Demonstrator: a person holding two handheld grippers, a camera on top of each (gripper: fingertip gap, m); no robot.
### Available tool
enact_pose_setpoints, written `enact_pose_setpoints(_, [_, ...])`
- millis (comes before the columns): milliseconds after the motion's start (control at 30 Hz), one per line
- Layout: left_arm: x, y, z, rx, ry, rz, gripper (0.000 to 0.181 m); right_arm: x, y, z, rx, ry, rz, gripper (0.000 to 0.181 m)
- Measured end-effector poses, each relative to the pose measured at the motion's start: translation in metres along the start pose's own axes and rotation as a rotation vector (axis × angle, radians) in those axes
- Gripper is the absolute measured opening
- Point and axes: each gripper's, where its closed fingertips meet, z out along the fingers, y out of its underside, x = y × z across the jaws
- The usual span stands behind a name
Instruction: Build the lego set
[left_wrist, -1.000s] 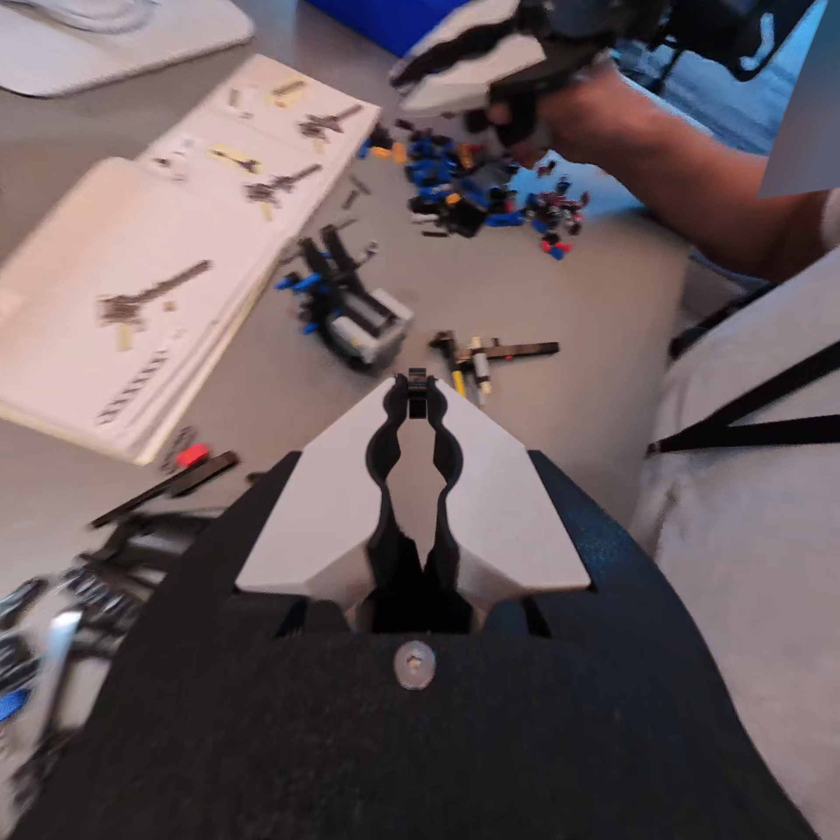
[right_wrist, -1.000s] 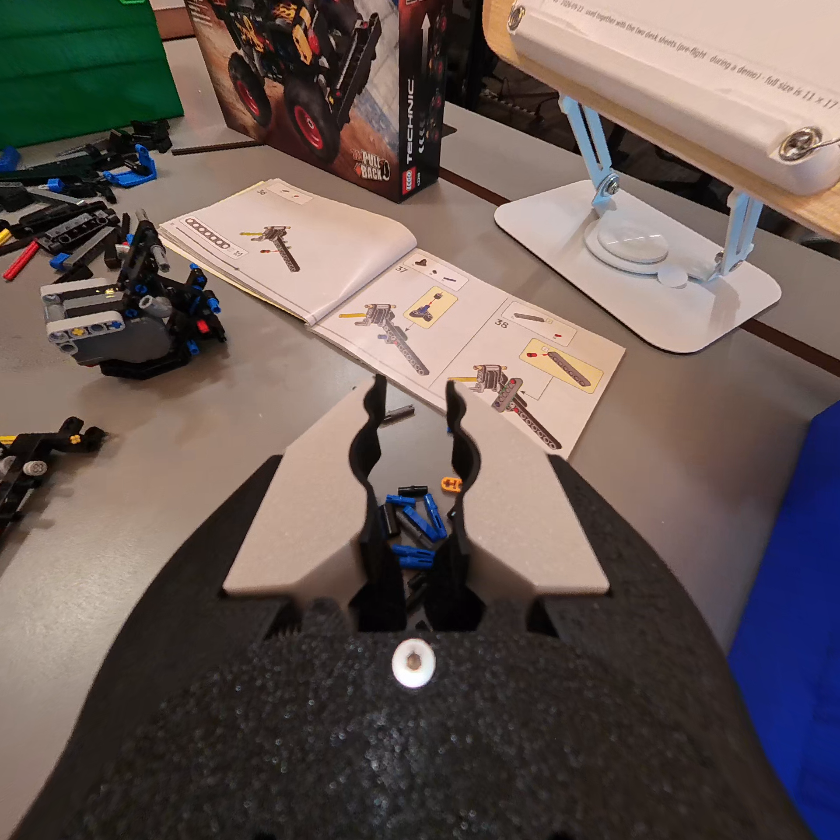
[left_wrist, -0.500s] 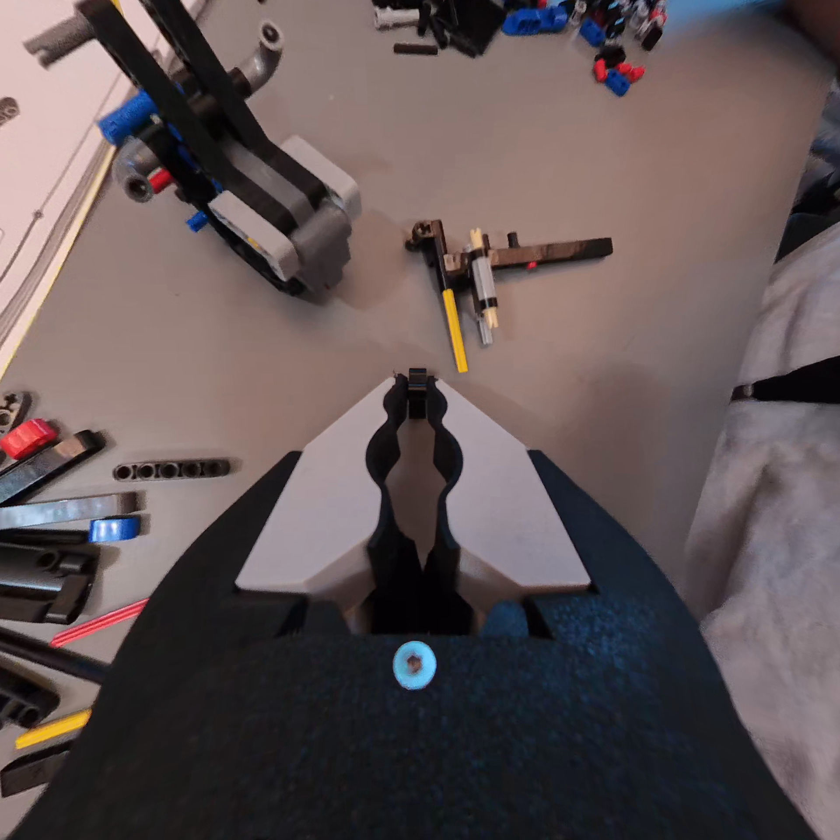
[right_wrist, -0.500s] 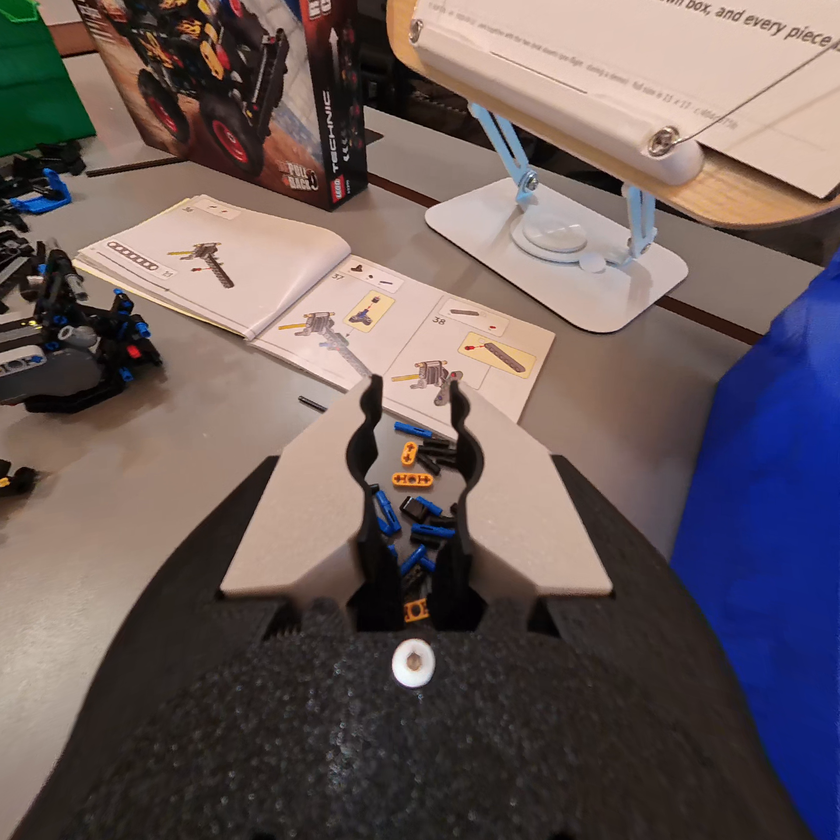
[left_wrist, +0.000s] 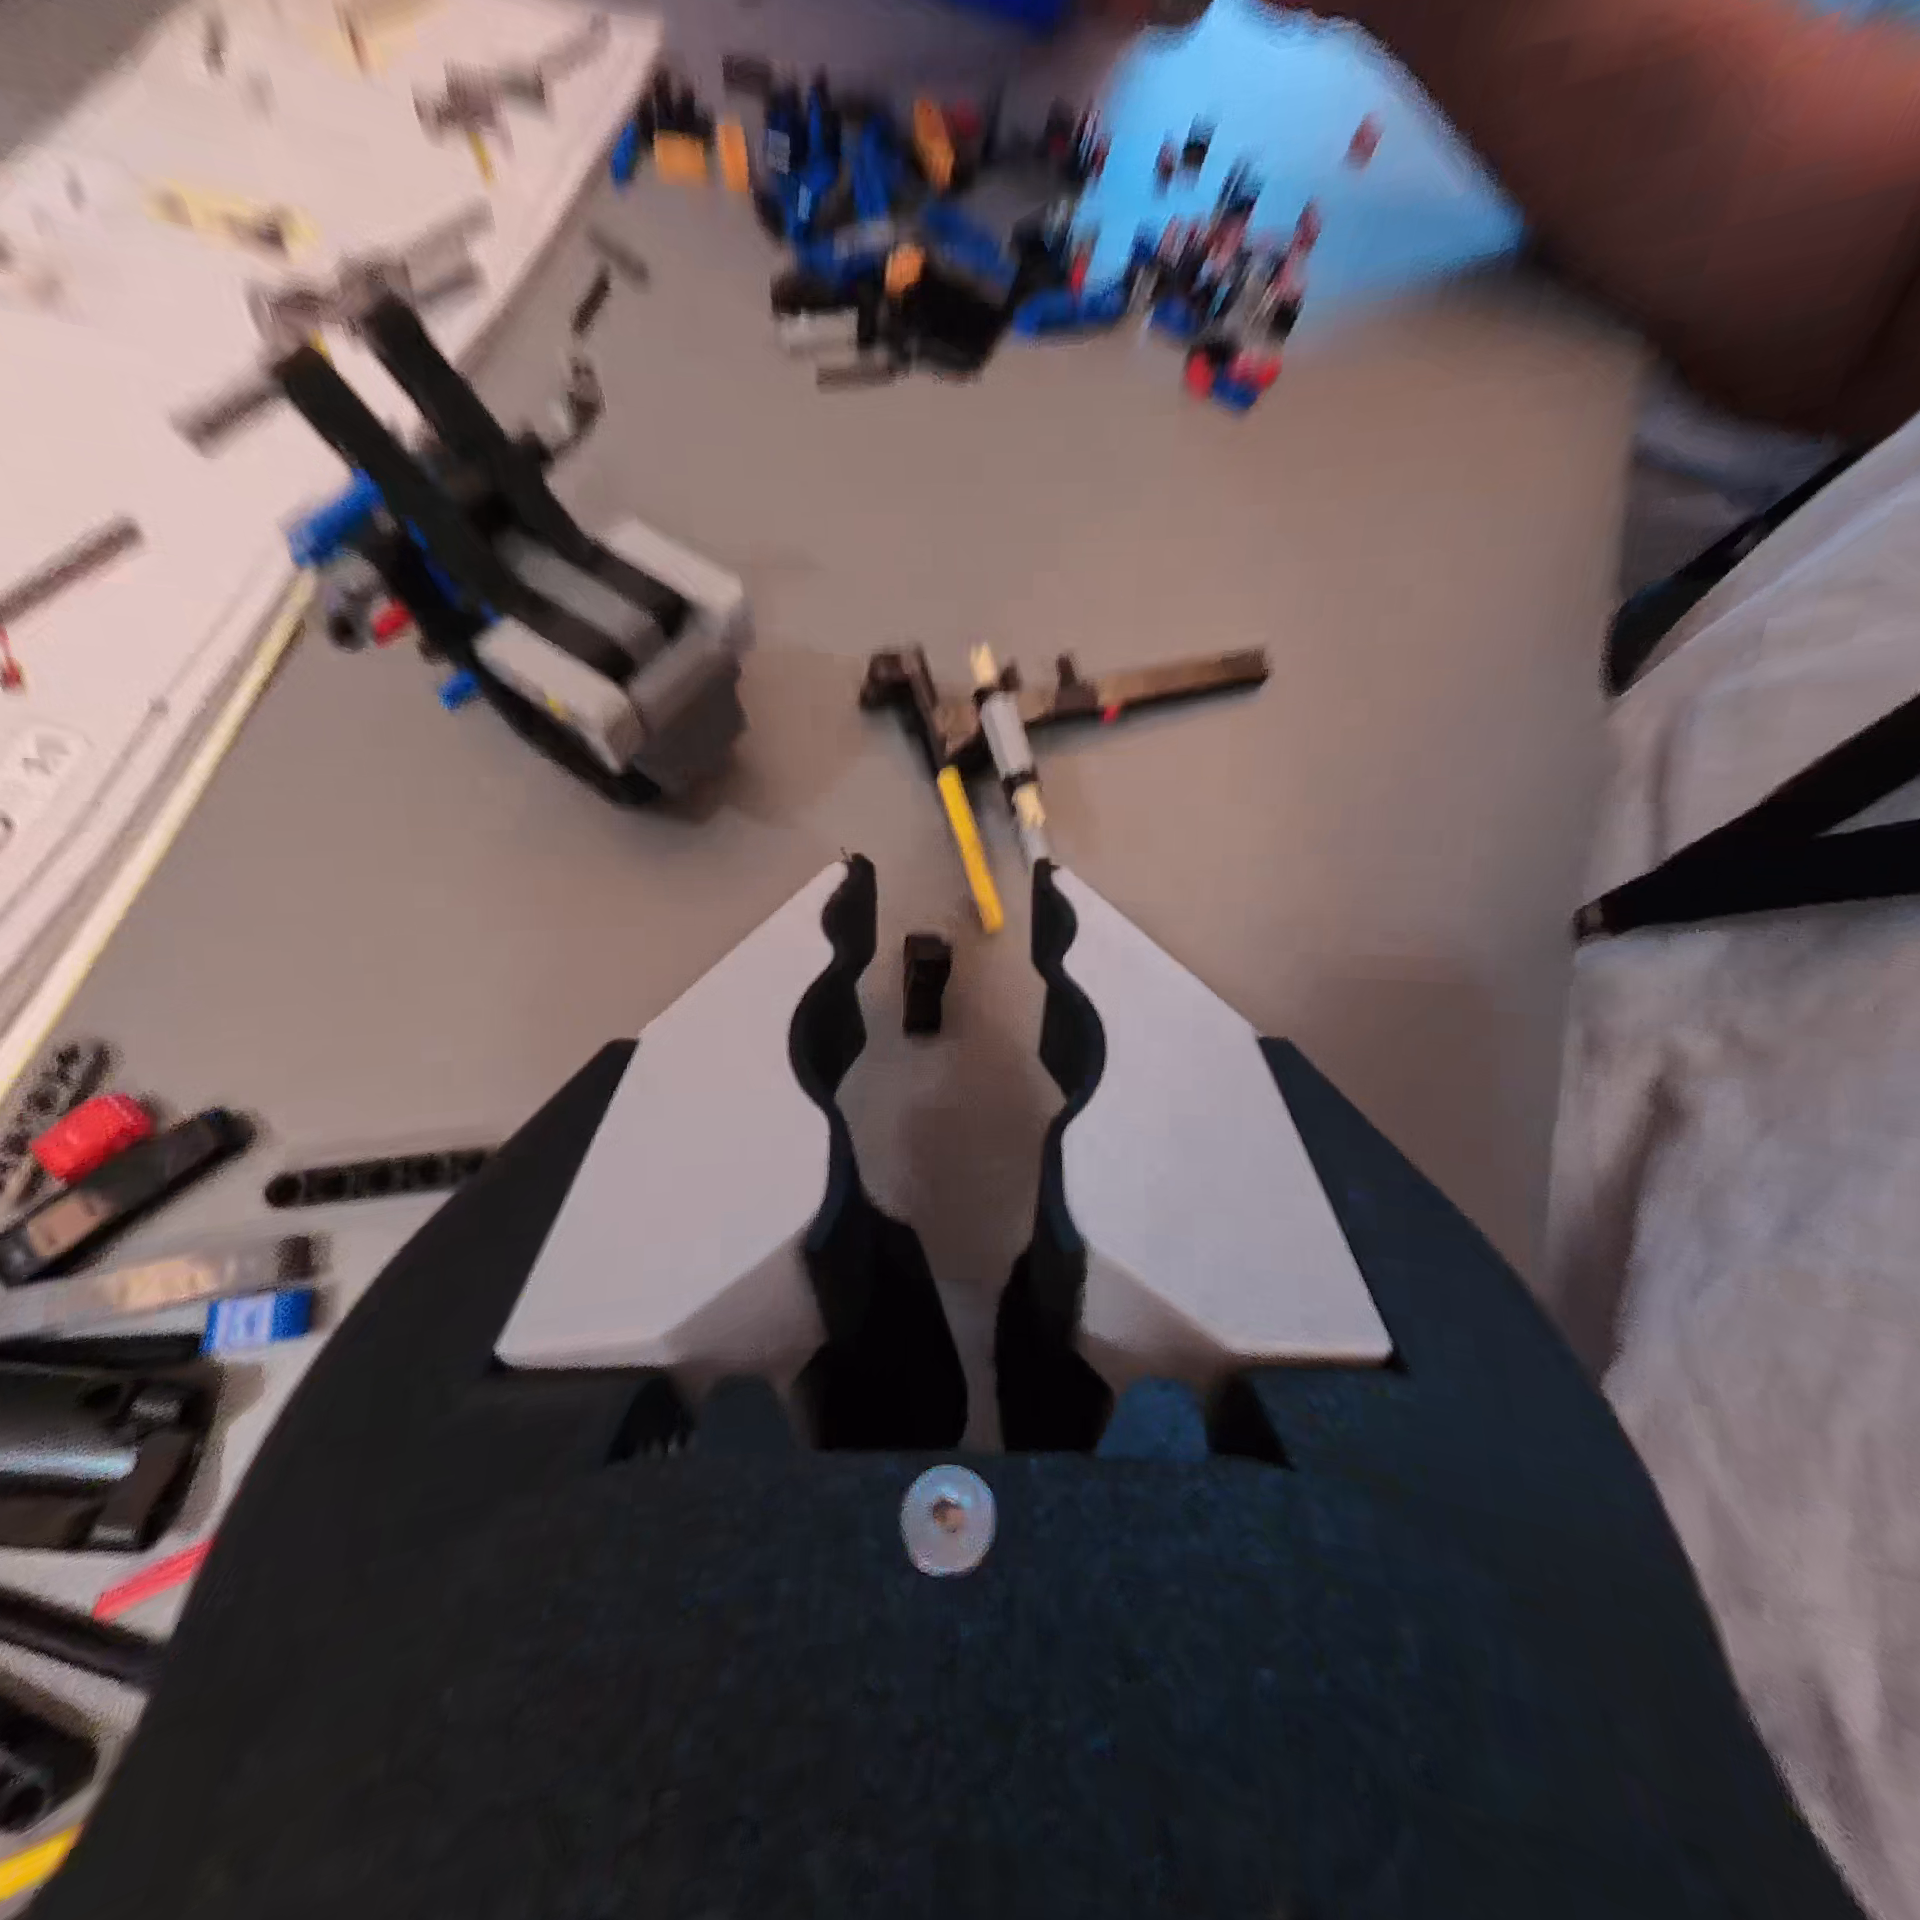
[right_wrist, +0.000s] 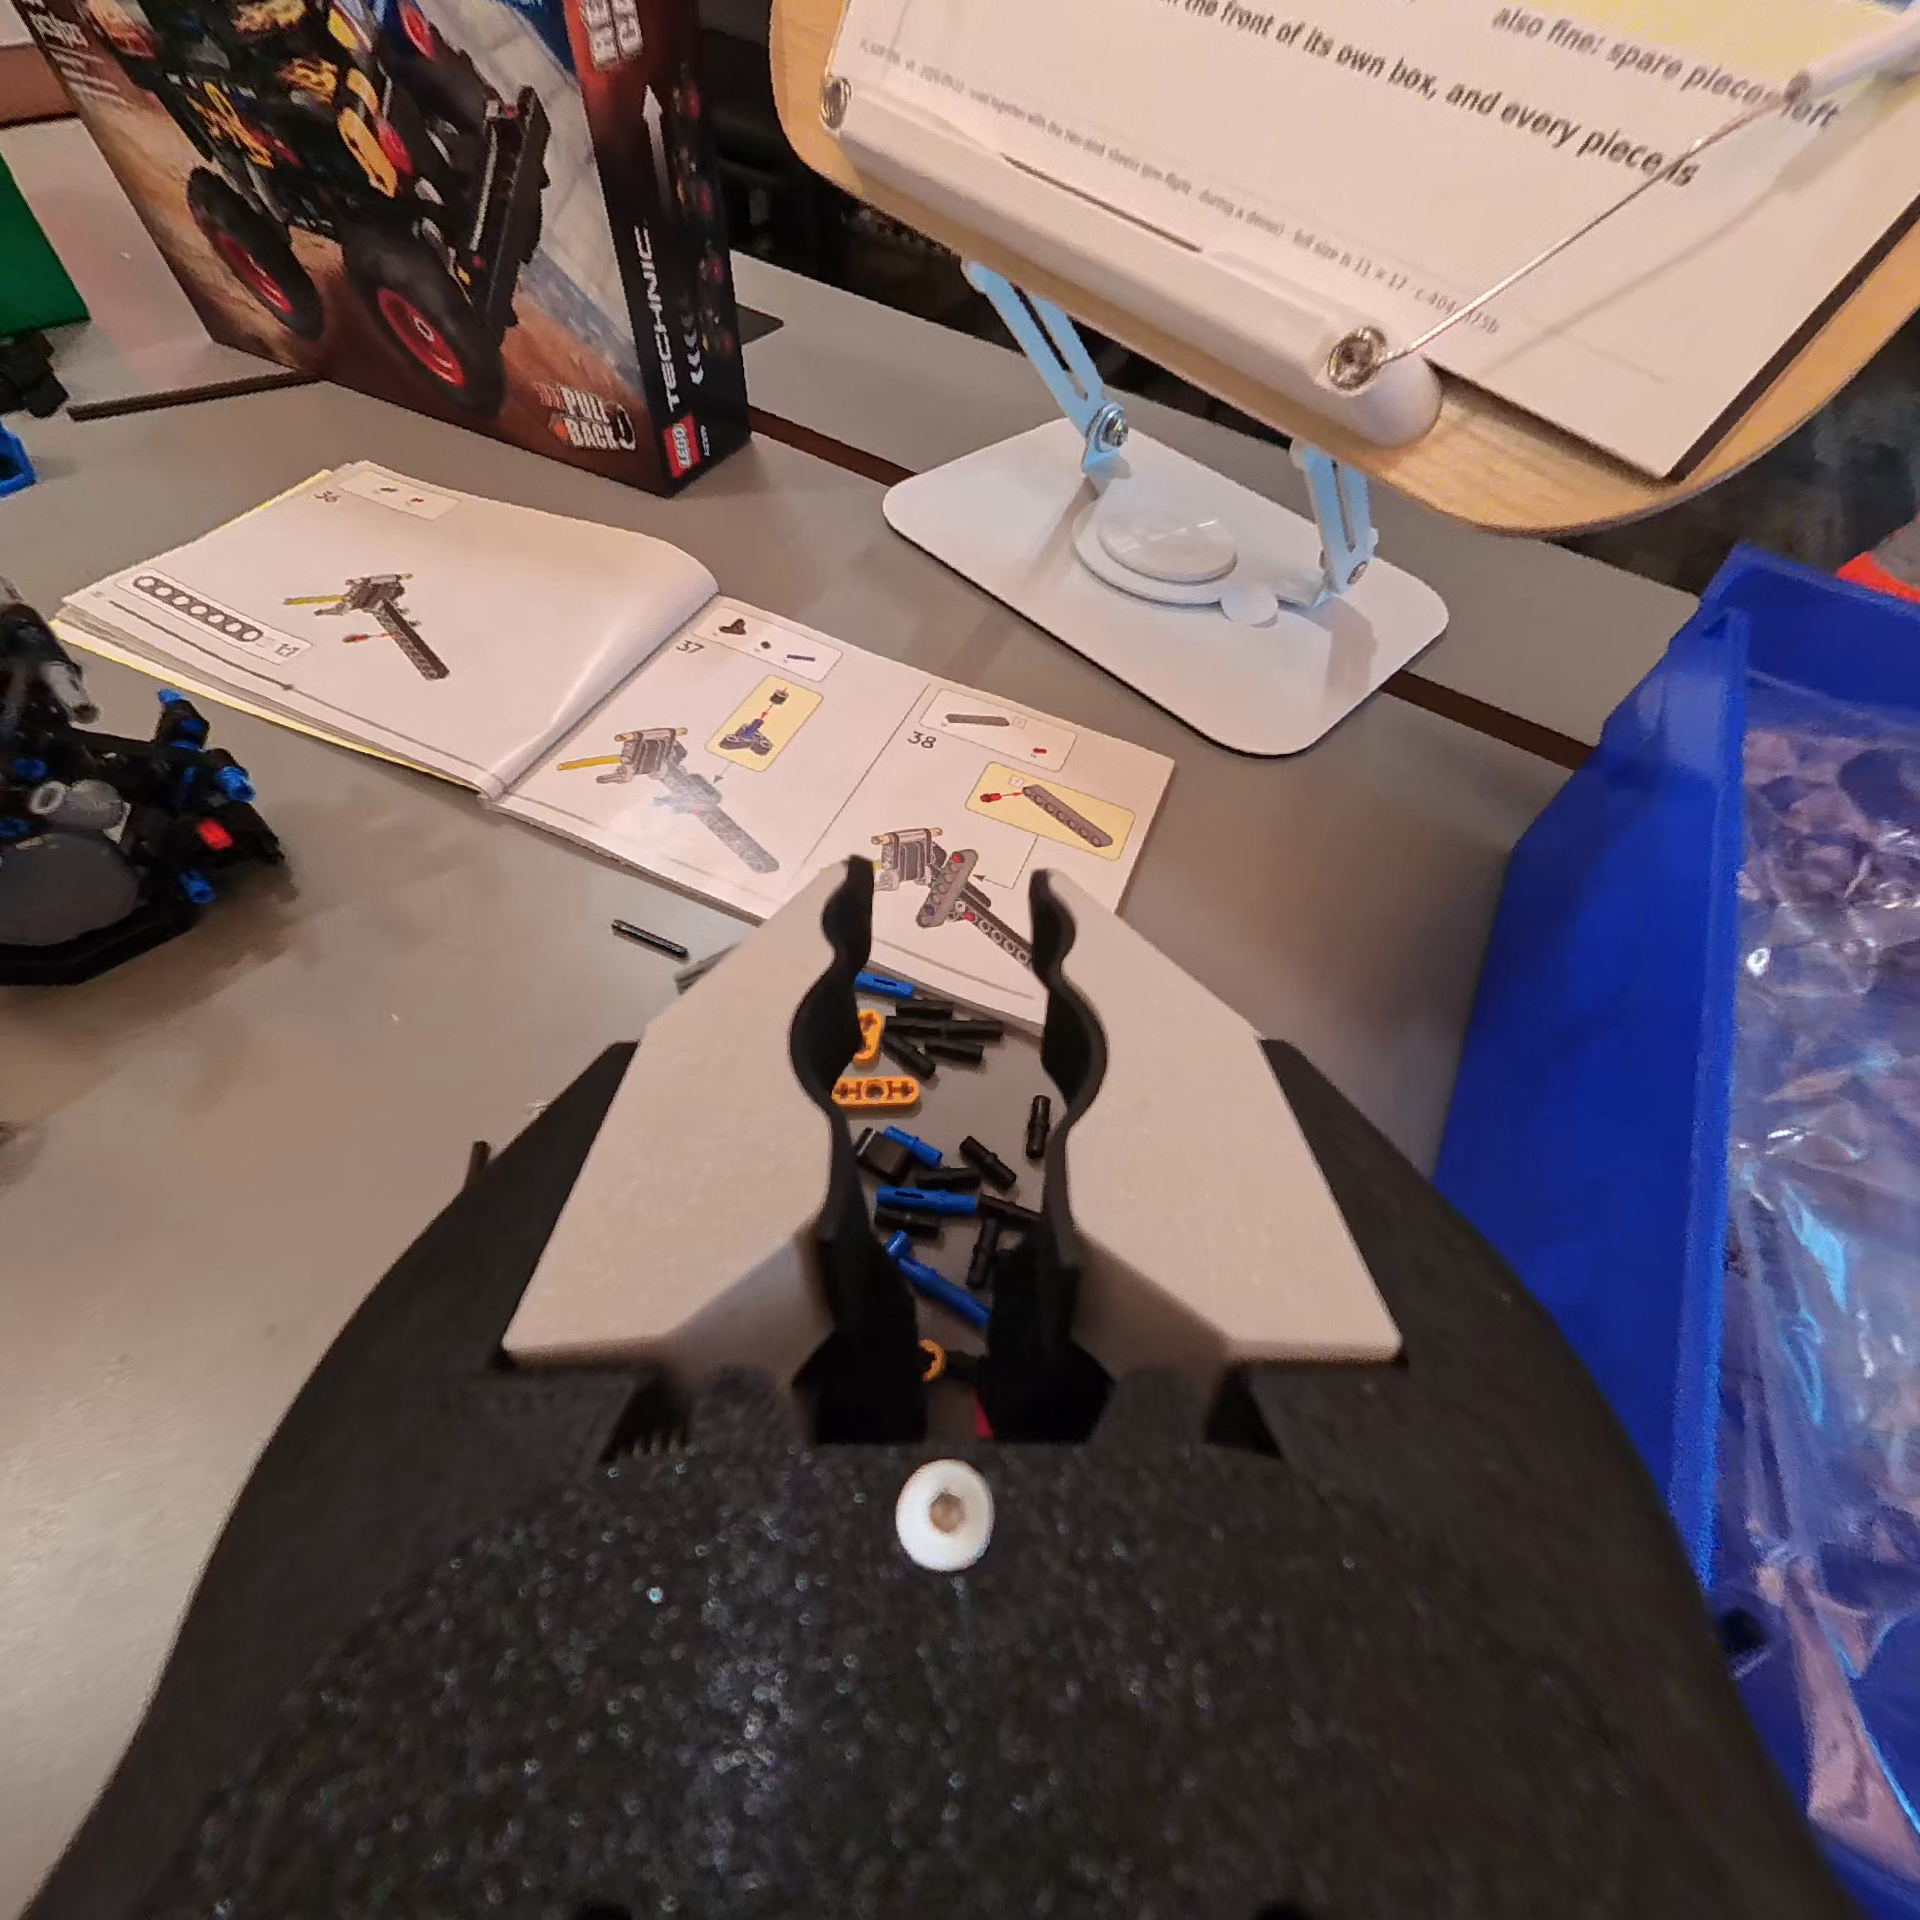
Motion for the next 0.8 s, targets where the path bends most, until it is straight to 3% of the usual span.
enact_pose_setpoints(33, [0.002,-0.011,-0.006,0.076,0.017,0.004,0.028,-0.001,-0.002,-0.002,0.008,0.002,-0.002,0.029])
enact_pose_setpoints(167, [-0.013,-0.047,-0.039,0.391,-0.014,0.018,0.027,-0.001,-0.01,-0.01,0.027,0.017,-0.017,0.029])
enact_pose_setpoints(300, [-0.042,-0.059,-0.065,0.559,-0.089,-0.038,0.031,0.007,-0.015,-0.019,0.039,0.062,-0.03,0.028])
enact_pose_setpoints(433, [-0.067,-0.053,-0.079,0.566,-0.221,-0.045,0.03,0.008,-0.02,-0.029,0.055,0.02,0.031,0.026])
enact_pose_setpoints(567, [-0.077,-0.042,-0.077,0.542,-0.254,-0.089,0.028,-0.003,-0.021,-0.055,0.078,-0.059,0.115,0.028])
enact_pose_setpoints(800, [-0.078,-0.036,-0.058,0.463,-0.177,-0.153,0.028,0.018,0.063,-0.114,-0.126,0.091,0.127,0.027])
